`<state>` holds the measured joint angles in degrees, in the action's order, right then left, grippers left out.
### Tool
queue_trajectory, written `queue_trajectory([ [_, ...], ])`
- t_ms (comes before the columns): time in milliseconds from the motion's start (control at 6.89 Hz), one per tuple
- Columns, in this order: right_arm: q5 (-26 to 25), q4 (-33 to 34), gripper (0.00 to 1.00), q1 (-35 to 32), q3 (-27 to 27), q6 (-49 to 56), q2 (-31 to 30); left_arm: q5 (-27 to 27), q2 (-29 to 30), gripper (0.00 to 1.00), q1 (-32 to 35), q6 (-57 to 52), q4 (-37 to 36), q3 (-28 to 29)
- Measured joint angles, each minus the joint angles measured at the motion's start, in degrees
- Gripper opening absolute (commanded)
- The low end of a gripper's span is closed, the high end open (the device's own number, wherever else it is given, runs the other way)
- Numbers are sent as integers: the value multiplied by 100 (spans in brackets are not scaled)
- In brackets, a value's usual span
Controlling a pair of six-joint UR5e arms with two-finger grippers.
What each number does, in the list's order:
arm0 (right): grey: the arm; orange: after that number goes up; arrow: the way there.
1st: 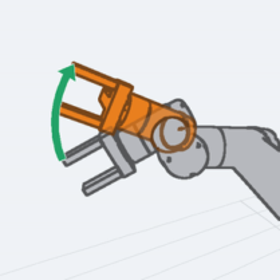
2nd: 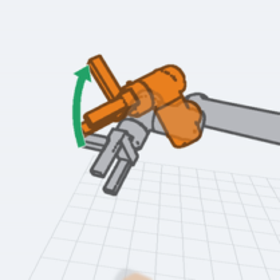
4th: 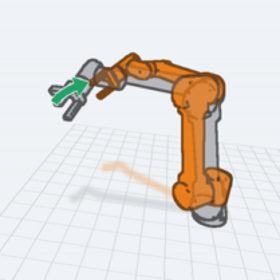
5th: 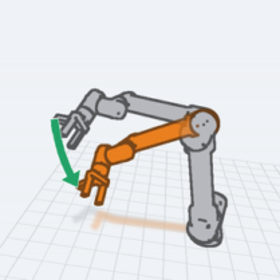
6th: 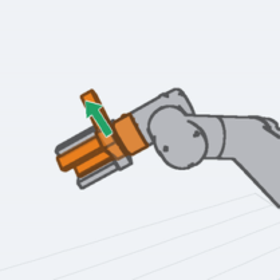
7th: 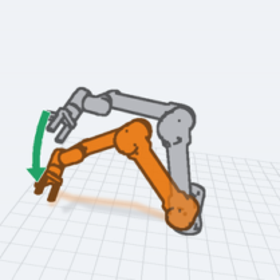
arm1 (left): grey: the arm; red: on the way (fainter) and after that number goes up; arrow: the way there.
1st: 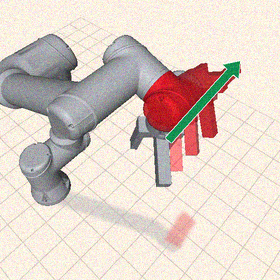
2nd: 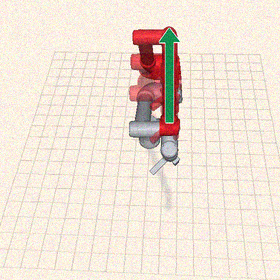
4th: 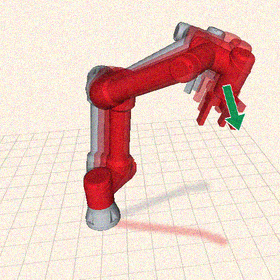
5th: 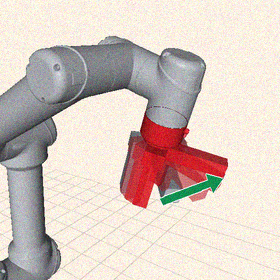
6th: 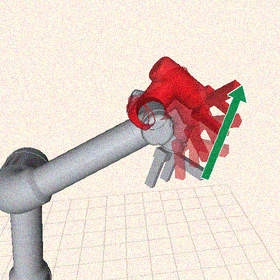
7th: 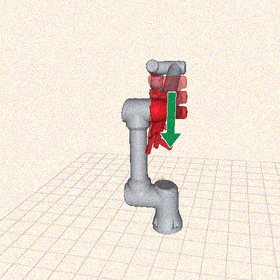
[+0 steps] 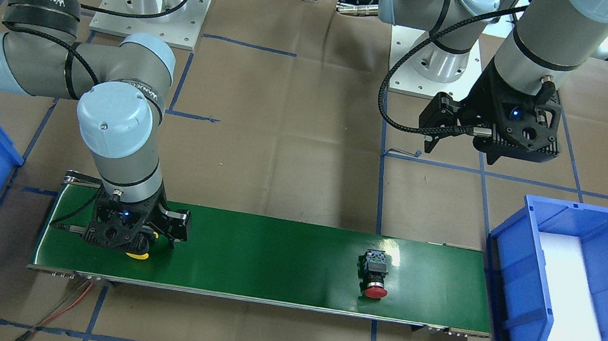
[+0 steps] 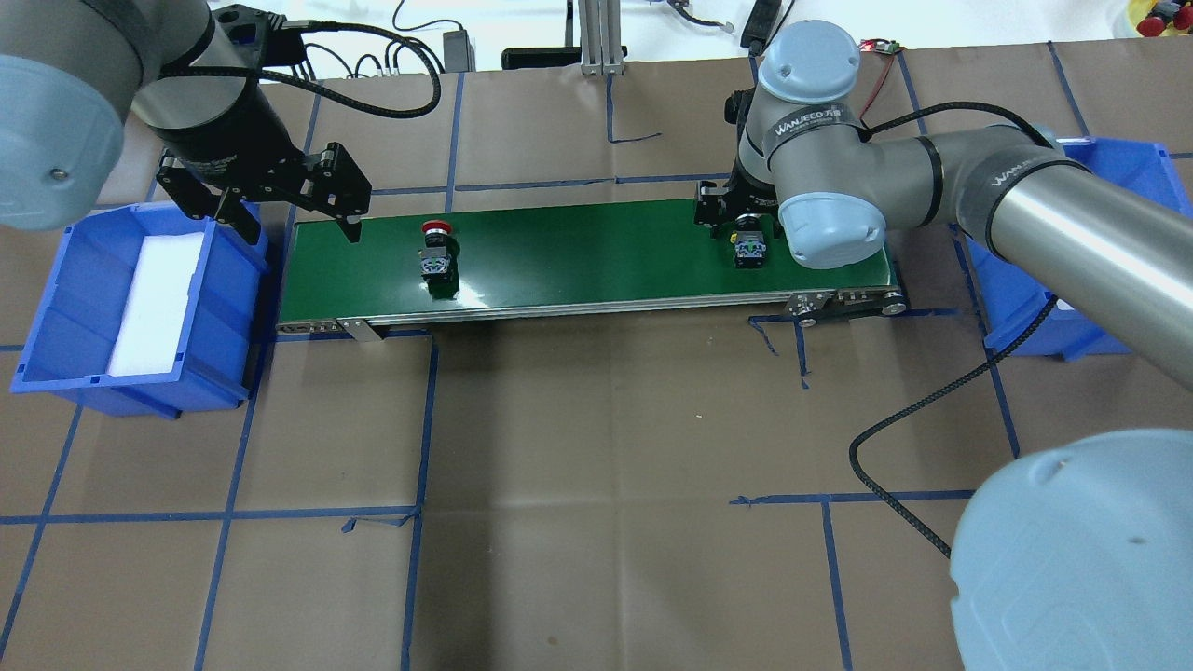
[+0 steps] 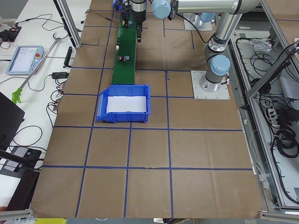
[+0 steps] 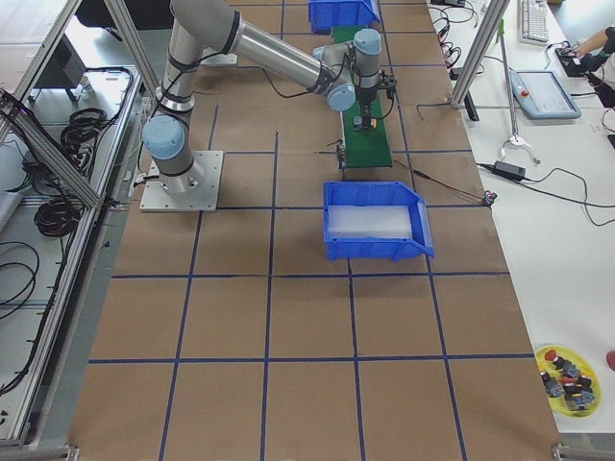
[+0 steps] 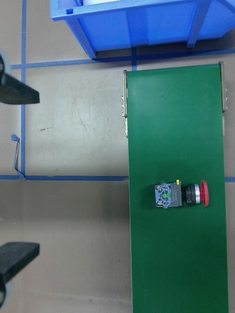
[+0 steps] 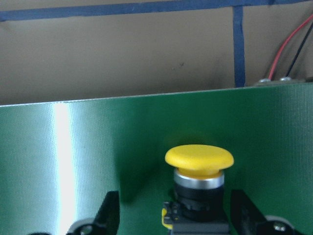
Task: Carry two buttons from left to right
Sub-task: 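Grasp the yellow button on the conveyor with the right gripper while the left gripper withdraws, then carry the yellow button into the empty blue bin with the right gripper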
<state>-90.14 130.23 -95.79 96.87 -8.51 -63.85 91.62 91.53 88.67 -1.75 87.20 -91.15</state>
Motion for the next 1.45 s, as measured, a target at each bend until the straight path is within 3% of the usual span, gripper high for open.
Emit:
queue_trajectory([
  [145,-5,-13,15,4,25,7,0,-5,5,100,6,5,-25,0],
  [290,-8,-92,6,14,6,7,-10,-21,-1,100,6,5,-55,4],
  [870,-5,-666,4,317,-361,118,-219,-20,-27,100,-6,-1,-80,8],
  [1160,24,-1576,5,1097,-787,868,-587,-19,-43,100,-14,-3,-80,-5],
  [1450,29,-2408,5,2102,-1422,2344,-806,-21,-26,100,-16,9,-91,2],
])
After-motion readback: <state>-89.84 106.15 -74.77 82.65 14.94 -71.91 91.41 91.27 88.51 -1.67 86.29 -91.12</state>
